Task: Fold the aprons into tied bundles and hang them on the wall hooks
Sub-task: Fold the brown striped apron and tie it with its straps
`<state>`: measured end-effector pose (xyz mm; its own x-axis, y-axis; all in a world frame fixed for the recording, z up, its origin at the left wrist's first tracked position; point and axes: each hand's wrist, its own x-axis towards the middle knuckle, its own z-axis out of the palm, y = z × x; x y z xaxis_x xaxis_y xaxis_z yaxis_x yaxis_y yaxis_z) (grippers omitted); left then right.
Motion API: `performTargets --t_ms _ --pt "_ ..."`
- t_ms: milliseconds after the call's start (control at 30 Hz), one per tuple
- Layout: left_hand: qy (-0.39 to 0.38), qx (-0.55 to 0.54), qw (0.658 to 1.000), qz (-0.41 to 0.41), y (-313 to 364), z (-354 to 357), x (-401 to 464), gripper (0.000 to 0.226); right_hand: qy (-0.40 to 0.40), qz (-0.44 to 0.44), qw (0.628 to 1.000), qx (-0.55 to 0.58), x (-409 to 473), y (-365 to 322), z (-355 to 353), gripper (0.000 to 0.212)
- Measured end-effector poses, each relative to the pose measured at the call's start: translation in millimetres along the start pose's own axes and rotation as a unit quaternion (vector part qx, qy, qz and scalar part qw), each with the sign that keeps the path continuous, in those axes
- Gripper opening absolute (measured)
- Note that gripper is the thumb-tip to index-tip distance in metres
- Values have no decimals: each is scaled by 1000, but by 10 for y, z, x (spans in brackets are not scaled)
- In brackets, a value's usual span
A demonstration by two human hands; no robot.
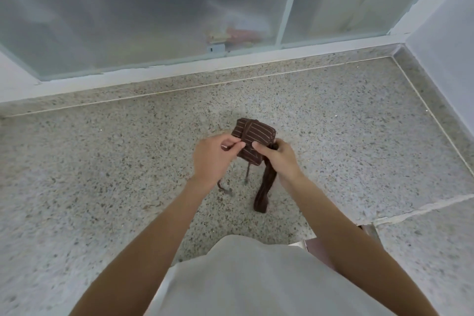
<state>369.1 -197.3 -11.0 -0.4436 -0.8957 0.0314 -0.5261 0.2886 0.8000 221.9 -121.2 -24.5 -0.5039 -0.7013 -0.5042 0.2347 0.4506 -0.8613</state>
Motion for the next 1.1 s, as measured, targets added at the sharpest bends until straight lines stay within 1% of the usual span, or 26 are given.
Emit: performTargets --t_ms 67,167,300,367,400,433,467,500,533,567,600,633,667,700,733,800,833,867,933,967,1000,1033,1067,1100 --pt "16 -22 1000 -6 -103 15 7 13 -11 24 999 46 39 37 135 47" --pt "18 -15 1000 -19 -312 79 151 12 -42 52 996 65 290 94 306 52" --pt "-21 -24 997 -75 -532 240 381 17 -27 93 993 60 605 174 402 53" --pt "-45 -20 995 -87 -617 355 496 19 -14 109 993 52 756 255 419 58" --pt "-52 -20 994 -90 -645 409 529 19 -4 109 993 33 809 293 416 63" --pt "-57 -17 994 -91 -669 459 550 19 3 105 994 -17 846 311 400 70" --pt "-61 -17 994 -93 -702 518 565 19 7 92 992 -85 892 337 365 75" --pt "-63 -15 994 -93 -722 562 568 20 10 72 982 -176 902 322 324 74" --pt "-66 -17 993 -91 -739 615 569 20 26 36 959 -280 947 355 261 70" --pt "-66 -16 995 -79 -747 664 563 20 58 -11 922 -383 958 366 194 68" --pt "-66 -13 996 -60 -753 715 551 20 94 -75 880 -459 958 375 129 68" --pt "-66 -8 997 -41 -751 753 552 21 114 -145 851 -491 937 317 92 65" --pt "-68 -10 997 -33 -754 791 559 21 107 -219 840 -486 967 310 62 58" --pt "-70 -14 997 -29 -750 800 576 21 68 -282 836 -465 971 252 62 48" --pt "-74 -19 997 -21 -747 796 600 20 9 -326 836 -441 987 208 75 37" --pt "-80 -26 996 -16 -764 757 623 19 -100 -361 817 -438 1014 102 137 26" --pt "-79 -29 996 -23 -768 724 611 19 -135 -353 803 -461 1032 53 175 23" --pt "-68 -36 996 -42 -785 695 588 18 -155 -337 783 -499 1063 5 208 21" --pt "-15 -56 994 -92 -836 616 503 15 -172 -293 738 -583 1122 -29 280 18" --pt "18 -53 993 -105 -878 579 456 13 -165 -305 701 -623 1135 -45 315 14" --pt "50 -19 994 -91 -933 561 416 10 -150 -346 654 -655 1156 -52 335 8" --pt "80 44 994 -52 -990 556 375 9 -146 -386 605 -681 1162 -53 364 7" --pt "100 111 989 -2 -1031 570 352 9 -145 -409 565 -702 1171 -41 387 12" --pt "97 161 981 42 -1052 597 328 12 -142 -426 533 -717 1189 -22 405 15"
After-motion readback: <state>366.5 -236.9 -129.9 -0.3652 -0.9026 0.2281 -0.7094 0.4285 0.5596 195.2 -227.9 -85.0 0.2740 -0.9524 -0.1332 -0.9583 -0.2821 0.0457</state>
